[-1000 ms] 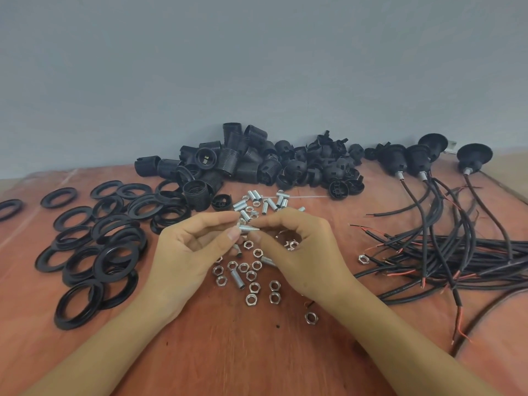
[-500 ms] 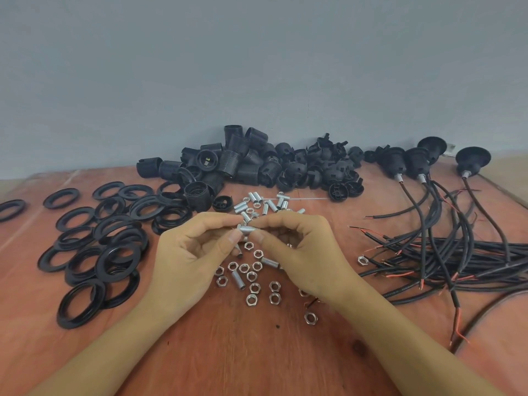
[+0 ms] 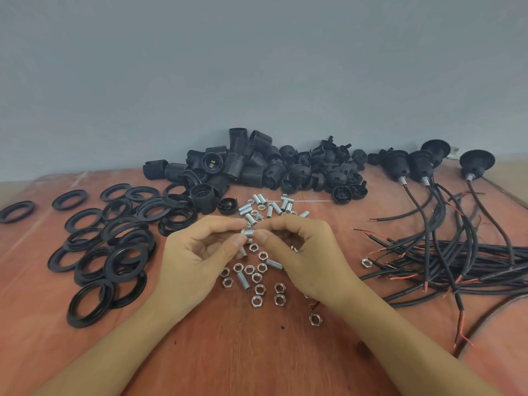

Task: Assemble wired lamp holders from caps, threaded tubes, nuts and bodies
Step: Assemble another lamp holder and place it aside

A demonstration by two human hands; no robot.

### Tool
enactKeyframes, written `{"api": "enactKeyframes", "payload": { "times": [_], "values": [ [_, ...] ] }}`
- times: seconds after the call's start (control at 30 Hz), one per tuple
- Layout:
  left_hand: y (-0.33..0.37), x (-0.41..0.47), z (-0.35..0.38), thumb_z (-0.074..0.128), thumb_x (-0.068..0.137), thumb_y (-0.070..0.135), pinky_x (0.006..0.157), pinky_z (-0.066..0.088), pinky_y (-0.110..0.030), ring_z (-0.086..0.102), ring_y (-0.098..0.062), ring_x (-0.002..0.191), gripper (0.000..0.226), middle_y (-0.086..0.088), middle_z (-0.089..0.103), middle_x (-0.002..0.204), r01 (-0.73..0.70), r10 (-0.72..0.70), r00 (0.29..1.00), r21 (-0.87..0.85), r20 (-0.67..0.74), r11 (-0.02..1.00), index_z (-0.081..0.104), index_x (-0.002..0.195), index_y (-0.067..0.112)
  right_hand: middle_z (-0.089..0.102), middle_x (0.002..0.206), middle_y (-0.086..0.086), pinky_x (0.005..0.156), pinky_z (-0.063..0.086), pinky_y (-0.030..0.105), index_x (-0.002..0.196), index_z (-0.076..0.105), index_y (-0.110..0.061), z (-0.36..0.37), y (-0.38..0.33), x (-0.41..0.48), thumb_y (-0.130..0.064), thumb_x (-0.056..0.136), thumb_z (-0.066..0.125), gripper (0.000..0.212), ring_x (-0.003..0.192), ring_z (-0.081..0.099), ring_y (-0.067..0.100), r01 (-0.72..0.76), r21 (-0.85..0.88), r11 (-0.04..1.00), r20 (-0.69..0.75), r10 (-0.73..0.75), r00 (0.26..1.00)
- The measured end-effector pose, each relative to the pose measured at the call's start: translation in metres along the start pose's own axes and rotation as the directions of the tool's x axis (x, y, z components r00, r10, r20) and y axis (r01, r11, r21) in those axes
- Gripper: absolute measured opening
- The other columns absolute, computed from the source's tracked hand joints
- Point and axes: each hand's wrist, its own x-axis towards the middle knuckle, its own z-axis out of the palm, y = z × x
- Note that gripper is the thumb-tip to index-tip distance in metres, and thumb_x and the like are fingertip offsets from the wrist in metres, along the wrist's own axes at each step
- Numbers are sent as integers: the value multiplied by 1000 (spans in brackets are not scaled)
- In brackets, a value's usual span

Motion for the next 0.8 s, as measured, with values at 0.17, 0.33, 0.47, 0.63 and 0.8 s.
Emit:
{"api": "enactKeyframes", "payload": {
  "times": [0.17, 0.33, 0.47, 0.63, 0.8],
  "values": [
    [-1, 1, 0, 65, 80, 13, 64, 56, -21, 71, -16, 68, 21, -8, 76, 88, 58, -58, 998, -37, -9, 998, 71, 99, 5, 73, 86, -5, 75, 54, 23, 95, 74, -24, 3, -2, -1, -12, 86, 74, 15, 80, 67, 11, 63, -5, 998, -44, -63, 997],
    [-2, 1, 0, 64, 81, 19, 62, 56, -21, 70, -16, 69, 23, -6, 75, 84, 105, -107, 994, -75, -20, 992, 72, 97, 5, 69, 84, -9, 71, 53, 23, 97, 72, -29, 3, -3, -1, -8, 84, 75, 25, 76, 63, 9, 130, -42, 991, -51, -133, 990],
    [-3, 2, -1, 63, 81, 19, 61, 56, -23, 70, -18, 67, 24, -11, 74, 81, 118, -120, 992, -66, -27, 991, 71, 96, 2, 70, 85, -3, 70, 53, 25, 99, 74, -21, 6, -1, -2, -7, 83, 76, 21, 76, 63, 9, 92, -28, 995, -63, -94, 994],
    [-3, 1, -2, 63, 81, 22, 61, 57, -26, 68, -19, 65, 26, -11, 73, 78, 134, -135, 991, -72, -16, 988, 71, 94, 1, 70, 84, -3, 69, 53, 28, 96, 72, -25, 7, -1, -2, -8, 82, 77, 23, 74, 62, 9, 112, -44, 993, -79, -115, 990],
    [-3, 1, -1, 64, 79, 19, 60, 57, -23, 68, -16, 62, 24, -9, 73, 75, 141, -142, 990, -74, -4, 987, 71, 93, 1, 70, 84, -6, 69, 51, 18, 97, 74, -21, 6, -1, -3, -9, 84, 76, 18, 75, 62, 6, 113, -58, 992, -82, -118, 990]
  ]
}}
